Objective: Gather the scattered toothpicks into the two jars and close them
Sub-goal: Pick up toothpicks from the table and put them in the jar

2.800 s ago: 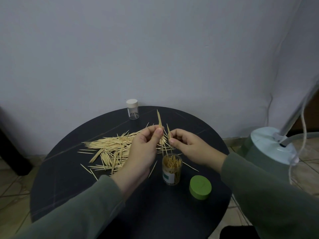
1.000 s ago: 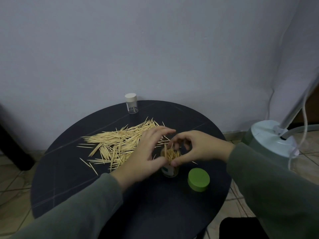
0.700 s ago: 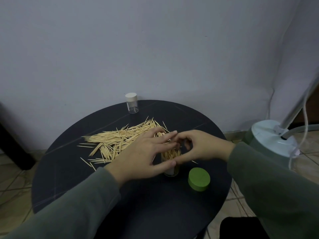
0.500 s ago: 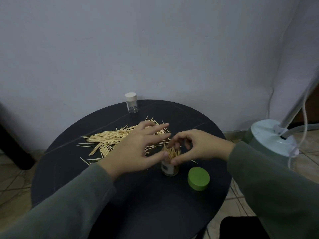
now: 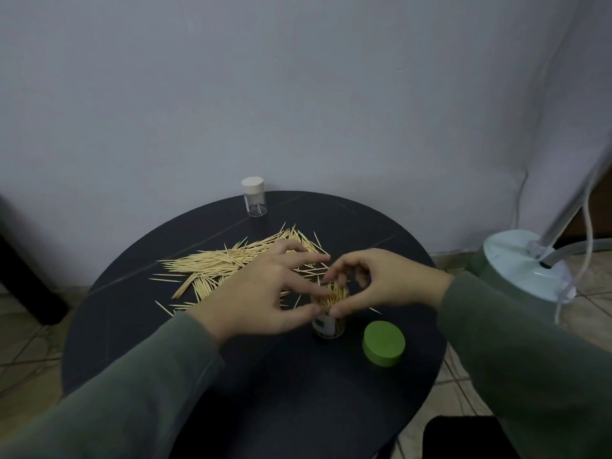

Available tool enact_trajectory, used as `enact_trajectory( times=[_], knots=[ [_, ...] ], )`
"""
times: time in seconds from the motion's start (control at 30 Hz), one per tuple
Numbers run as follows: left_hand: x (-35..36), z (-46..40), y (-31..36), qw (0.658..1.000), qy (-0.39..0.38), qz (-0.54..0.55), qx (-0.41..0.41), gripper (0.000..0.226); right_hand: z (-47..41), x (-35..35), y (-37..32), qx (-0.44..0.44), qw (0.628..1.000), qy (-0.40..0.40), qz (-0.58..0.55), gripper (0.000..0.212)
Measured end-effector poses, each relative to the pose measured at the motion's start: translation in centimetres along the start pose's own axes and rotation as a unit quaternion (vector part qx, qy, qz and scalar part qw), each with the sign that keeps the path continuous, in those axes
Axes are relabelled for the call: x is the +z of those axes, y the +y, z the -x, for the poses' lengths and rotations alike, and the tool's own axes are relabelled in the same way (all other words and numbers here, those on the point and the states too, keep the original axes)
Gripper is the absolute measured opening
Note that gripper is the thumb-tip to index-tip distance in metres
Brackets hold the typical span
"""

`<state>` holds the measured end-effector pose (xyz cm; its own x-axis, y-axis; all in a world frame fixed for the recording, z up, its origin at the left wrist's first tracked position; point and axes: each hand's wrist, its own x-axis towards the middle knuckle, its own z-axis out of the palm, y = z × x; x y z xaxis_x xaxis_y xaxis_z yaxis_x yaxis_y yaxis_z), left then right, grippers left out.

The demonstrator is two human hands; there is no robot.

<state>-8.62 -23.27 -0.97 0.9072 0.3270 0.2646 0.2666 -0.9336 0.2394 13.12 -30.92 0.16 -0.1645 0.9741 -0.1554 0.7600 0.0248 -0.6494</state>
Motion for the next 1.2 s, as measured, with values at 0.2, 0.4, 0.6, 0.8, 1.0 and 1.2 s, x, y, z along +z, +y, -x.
enact_trajectory(
  times=[0.2, 0.4, 0.6, 0.8, 1.0, 1.2],
  knots=[
    [0.1, -0.1, -0.3, 0.997, 0.067, -0.001, -0.028, 0.046, -0.1, -0.1, -0.2, 0.006, 1.000, -0.003, 0.002, 0.049],
    [0.3, -0.2, -0.4, 0.999, 0.025, 0.018, -0.035, 0.039, 0.2, -0.7, 0.2, 0.070, 0.991, -0.012, 0.110, 0.054],
    [1.1, -0.3, -1.2, 0.979, 0.077, -0.049, -0.183, 0.013, -0.2, -0.3, 0.8, 0.175, 0.959, -0.014, 0.221, 0.026],
    [2.7, -0.2, -1.3, 0.958, -0.071, -0.042, -0.275, 0.018, -1.7, 1.1, 0.7, 0.153, 0.953, 0.001, 0.263, 0.015],
    [2.8, -0.4, -1.8, 0.949, -0.047, -0.098, -0.297, 0.010, -3.8, 2.2, 1.1, 0.084, 0.952, 0.076, 0.286, 0.015],
    [3.6, -0.7, -3.0, 0.939, 0.007, -0.164, -0.301, 0.018, -6.2, 2.7, 1.5, 0.093, 0.954, 0.121, 0.257, 0.022]
  ],
)
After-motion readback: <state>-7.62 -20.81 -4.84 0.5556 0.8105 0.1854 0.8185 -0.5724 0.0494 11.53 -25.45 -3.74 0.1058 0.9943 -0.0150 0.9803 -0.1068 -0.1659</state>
